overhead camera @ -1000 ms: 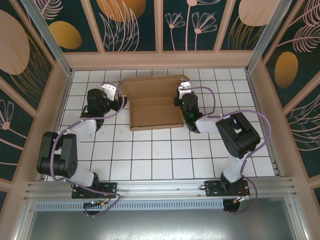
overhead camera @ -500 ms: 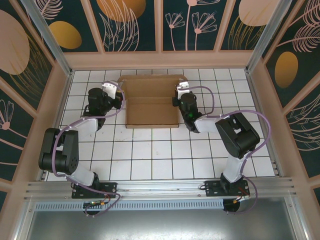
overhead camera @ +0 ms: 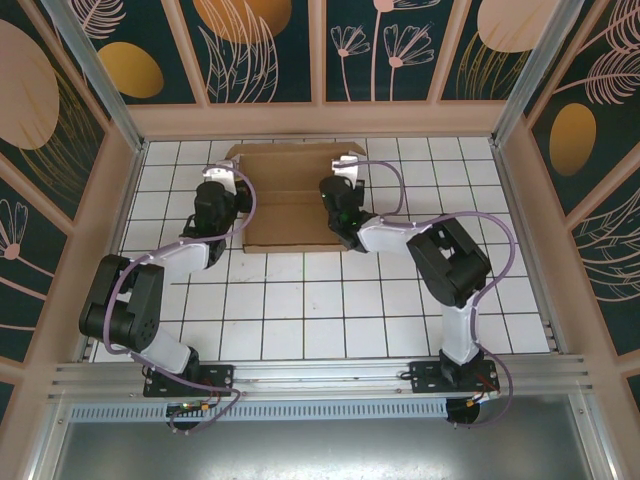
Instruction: Fold the paper box
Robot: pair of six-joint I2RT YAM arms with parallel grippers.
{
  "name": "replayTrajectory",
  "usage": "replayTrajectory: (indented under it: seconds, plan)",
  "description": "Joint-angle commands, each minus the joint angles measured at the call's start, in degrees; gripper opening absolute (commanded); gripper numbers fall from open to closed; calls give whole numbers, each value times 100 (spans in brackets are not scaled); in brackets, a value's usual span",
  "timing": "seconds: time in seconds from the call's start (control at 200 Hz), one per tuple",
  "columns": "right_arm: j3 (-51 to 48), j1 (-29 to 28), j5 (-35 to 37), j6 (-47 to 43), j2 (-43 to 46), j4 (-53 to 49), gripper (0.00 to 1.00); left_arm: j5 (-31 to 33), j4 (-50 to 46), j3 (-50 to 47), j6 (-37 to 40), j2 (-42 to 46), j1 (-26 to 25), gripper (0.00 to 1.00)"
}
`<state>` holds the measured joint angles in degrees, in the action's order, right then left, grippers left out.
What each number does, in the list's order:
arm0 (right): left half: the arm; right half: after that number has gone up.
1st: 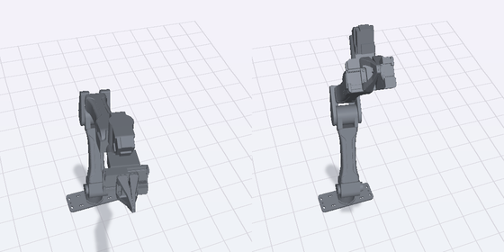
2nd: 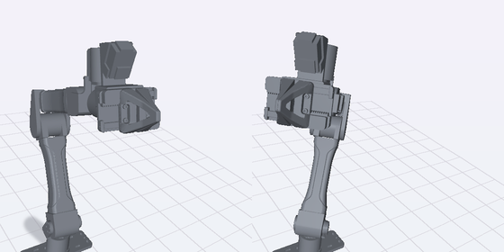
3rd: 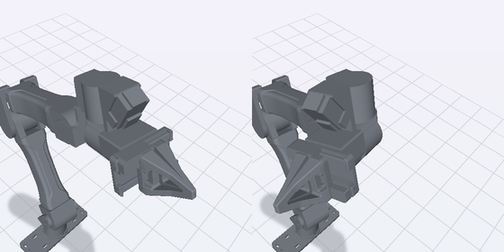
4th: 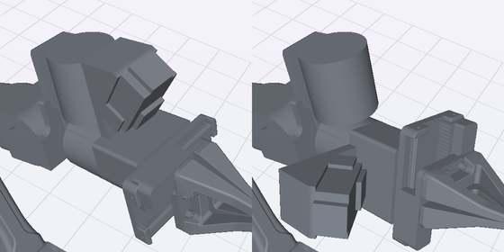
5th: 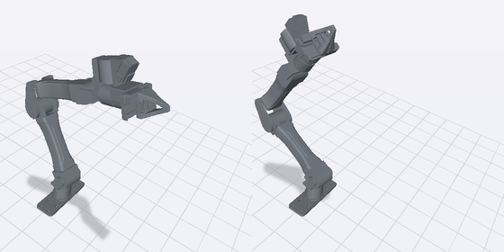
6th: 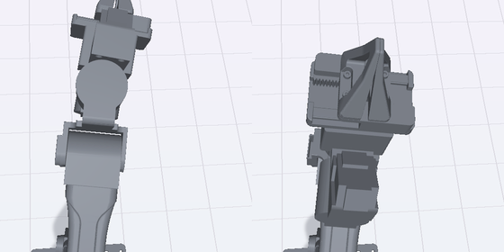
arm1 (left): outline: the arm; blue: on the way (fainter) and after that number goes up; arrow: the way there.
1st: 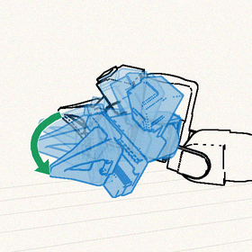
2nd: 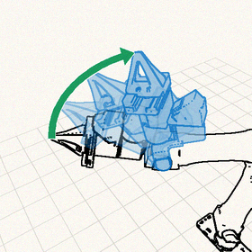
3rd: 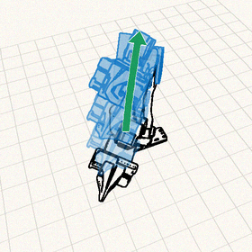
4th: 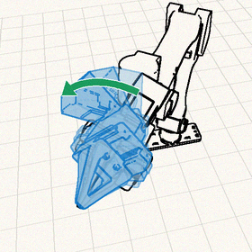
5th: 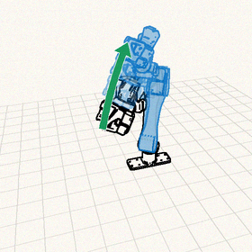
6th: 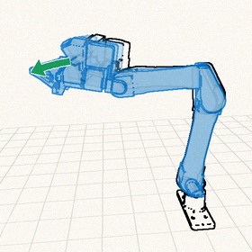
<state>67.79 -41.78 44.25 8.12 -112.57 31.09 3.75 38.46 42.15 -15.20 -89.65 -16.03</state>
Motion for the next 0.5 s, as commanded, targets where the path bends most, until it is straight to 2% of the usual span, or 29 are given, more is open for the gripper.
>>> replayTrajectory:
  seconds: [0.0,0.24,0.41,0.495]
  plan:
    - [-83,-166,4,248,-74,-5,0,81,786,-197,-637,-62,-242,0]
    - [-1423,95,-801,48,427,1858,0,109,2020,-1119,-549,306,-244,0]
    - [-2504,120,-1666,-201,480,3826,0,-75,2885,-1703,-787,106,-247,0]
    - [-2805,133,-1848,-195,420,4351,0,-84,3140,-1895,-941,36,-251,0]
